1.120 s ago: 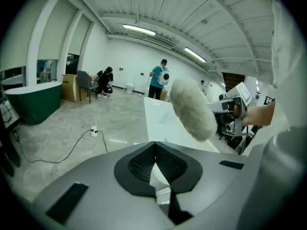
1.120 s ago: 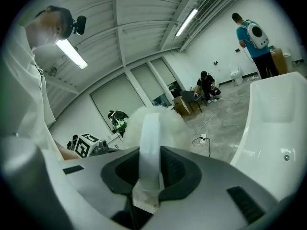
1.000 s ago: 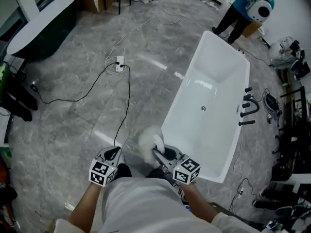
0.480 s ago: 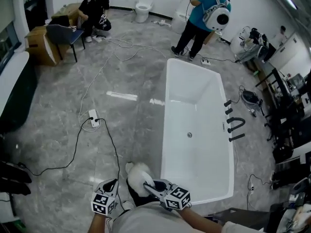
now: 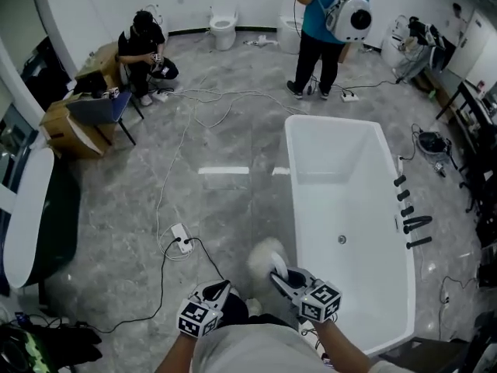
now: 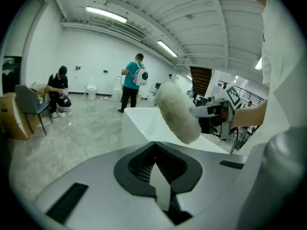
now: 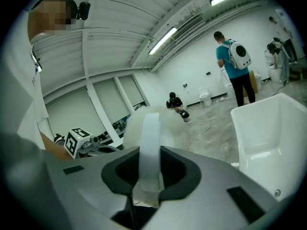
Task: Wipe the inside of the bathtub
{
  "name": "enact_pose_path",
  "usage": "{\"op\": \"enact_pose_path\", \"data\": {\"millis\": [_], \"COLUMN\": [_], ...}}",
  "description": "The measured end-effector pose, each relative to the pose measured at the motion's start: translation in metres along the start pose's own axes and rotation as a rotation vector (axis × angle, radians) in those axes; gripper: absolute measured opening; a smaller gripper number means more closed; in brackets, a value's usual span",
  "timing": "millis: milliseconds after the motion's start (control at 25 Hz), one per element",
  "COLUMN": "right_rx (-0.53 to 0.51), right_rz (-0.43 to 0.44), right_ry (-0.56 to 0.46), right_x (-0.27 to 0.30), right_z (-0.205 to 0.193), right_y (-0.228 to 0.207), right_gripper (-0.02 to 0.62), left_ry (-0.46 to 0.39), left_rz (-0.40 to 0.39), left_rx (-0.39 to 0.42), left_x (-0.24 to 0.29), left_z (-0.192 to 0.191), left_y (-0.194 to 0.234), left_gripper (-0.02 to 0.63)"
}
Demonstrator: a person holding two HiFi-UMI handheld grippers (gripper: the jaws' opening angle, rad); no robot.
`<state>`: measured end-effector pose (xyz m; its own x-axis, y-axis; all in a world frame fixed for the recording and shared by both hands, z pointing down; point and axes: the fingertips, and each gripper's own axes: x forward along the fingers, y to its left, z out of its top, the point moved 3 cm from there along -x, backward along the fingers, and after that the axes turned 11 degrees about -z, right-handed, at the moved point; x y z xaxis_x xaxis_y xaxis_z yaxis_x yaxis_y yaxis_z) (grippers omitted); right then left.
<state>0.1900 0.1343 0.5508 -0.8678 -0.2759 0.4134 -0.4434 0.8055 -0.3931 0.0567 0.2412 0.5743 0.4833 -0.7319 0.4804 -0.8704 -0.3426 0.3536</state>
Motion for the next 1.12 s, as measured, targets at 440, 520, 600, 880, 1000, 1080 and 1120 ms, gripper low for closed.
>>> {"op": "enact_pose_path", "data": {"millis": [440, 520, 600, 880, 1000, 1080, 1120], "right_rx": [0.272, 0.302, 0.287, 0.371, 0.369, 0.371, 0.366], "right_rz": [-0.355, -0.396, -0.447, -0.529, -0.543, -0.591, -0.619], "right_ry": [-0.006, -0.054, -0.089, -0.269, -0.297, -0.311, -0.329], "right_x": [0.084, 0.093, 0.1, 0.092, 0.088, 0.086, 0.081], "right_z": [0.06, 0.082, 0.104, 0.132, 0.133, 0.137, 0.143], "right_y": [-0.102, -0.108, -0.119, -0.17, -0.205, -0.223, -0.226], "right_gripper": [0.092, 0.092, 0.092, 0.092, 0.092, 0.092, 0.092], "left_ry": [0.219, 0.266, 0.309, 0.19, 0.098, 0.104, 0.125], "left_rz": [-0.472, -0.538, -0.553, -0.491, -0.518, -0.572, -0.608], "left_rx": [0.146, 0.225, 0.319, 0.456, 0.347, 0.278, 0.262], "left_x": [0.162, 0.193, 0.227, 0.292, 0.285, 0.279, 0.276], "left_z": [0.099, 0.123, 0.153, 0.273, 0.294, 0.288, 0.282], "left_y": [0.123, 0.156, 0.186, 0.188, 0.162, 0.154, 0.151], "left_gripper": [0.012, 0.011, 0.012, 0.011, 0.012, 0.012, 0.011]}}
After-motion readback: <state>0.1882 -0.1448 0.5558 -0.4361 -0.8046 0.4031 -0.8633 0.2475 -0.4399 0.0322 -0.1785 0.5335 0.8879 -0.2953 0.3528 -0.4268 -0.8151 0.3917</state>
